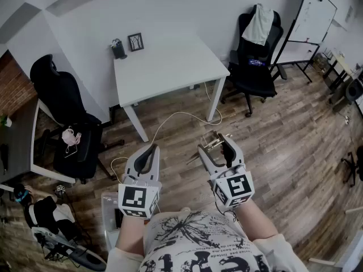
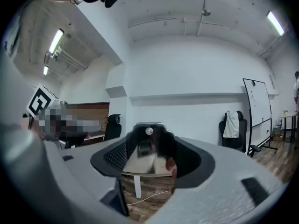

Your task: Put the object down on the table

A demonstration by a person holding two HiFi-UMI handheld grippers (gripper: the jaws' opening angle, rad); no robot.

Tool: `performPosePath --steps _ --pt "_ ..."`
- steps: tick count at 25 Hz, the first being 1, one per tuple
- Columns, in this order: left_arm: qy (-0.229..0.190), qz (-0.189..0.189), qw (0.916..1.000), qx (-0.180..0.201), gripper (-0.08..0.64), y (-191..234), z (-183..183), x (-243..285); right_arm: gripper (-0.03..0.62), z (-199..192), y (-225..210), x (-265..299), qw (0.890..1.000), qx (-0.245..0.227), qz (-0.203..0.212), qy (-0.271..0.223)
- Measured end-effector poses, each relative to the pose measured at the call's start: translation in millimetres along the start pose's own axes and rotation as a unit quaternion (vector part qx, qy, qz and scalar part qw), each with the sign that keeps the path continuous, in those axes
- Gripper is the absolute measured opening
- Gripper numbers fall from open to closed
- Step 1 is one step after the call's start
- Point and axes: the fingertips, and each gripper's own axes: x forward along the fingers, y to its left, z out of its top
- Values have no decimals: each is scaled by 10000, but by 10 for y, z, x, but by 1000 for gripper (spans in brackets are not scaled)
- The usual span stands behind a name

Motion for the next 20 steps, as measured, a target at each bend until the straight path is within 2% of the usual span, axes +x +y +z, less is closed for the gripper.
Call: performPosePath --steps 11,20 --pt "-19 -160 9996 -224 12 108 -75 8 276 -23 77 127 9999 12 -23 124" --pt "197 -65 9988 -447 12 240 -297 112 278 -256 -12 355 9985 347 -39 429"
